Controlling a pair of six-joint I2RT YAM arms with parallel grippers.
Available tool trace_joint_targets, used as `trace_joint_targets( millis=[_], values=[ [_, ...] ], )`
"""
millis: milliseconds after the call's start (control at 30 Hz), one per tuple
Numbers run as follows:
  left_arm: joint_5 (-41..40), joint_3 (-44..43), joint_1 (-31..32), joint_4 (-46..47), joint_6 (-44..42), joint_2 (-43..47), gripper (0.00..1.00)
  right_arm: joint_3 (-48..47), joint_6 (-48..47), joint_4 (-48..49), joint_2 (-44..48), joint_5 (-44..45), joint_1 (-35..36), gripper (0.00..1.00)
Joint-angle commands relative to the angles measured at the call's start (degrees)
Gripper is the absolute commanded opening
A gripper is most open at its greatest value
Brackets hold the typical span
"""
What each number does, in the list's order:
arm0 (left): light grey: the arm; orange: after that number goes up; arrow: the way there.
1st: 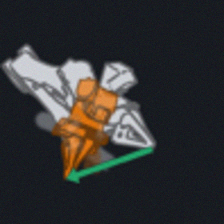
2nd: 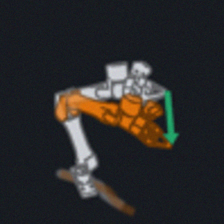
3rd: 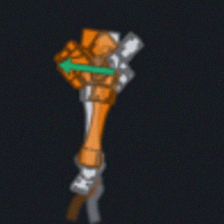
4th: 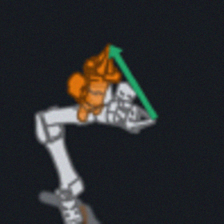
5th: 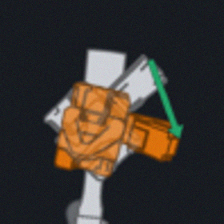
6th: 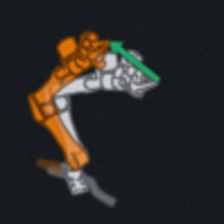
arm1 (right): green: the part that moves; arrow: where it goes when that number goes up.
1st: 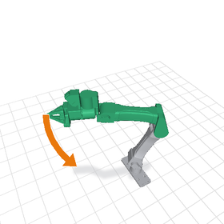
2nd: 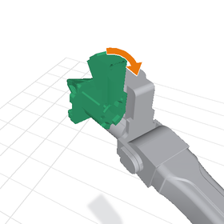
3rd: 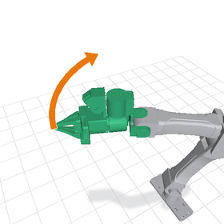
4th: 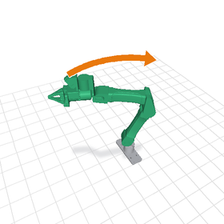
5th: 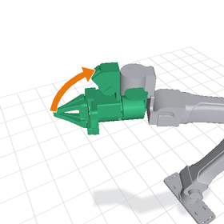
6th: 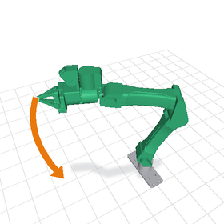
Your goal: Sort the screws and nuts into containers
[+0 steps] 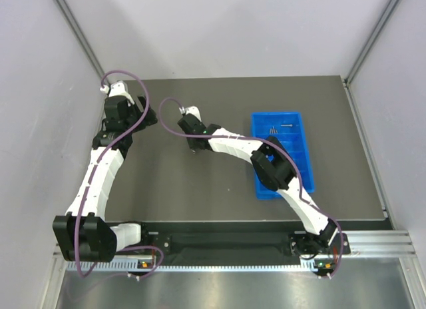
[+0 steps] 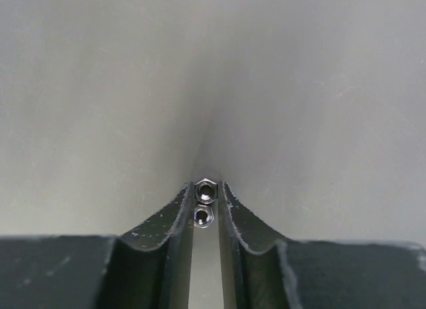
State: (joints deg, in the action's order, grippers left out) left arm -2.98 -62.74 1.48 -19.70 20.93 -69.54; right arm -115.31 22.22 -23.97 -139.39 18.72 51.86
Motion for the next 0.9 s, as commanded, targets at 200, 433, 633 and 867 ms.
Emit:
trace_joint_targets(
  millis=[200, 433, 633, 867],
  values=[
    [1.0, -0.1, -0.9, 3.4, 0.5, 1.2, 0.88, -0.7, -1.1, -1.0, 1.7, 0.1, -0.1, 0.1],
    [1.3, 0.0, -1.0, 3.4, 0.5, 1.1, 0.88, 3.9, -5.7, -0.6, 12.3, 2.2, -0.9, 0.06],
    [2.1, 0.0, -1.1, 3.5, 0.8, 1.2, 0.88, 19.5, -7.7, -0.4, 30.4, 6.1, -2.5, 0.06],
    [2.7, 0.2, -1.1, 3.8, 1.0, 1.2, 0.88, 41.5, -0.7, -7.4, 55.2, 11.9, -5.6, 0.08]
  ],
)
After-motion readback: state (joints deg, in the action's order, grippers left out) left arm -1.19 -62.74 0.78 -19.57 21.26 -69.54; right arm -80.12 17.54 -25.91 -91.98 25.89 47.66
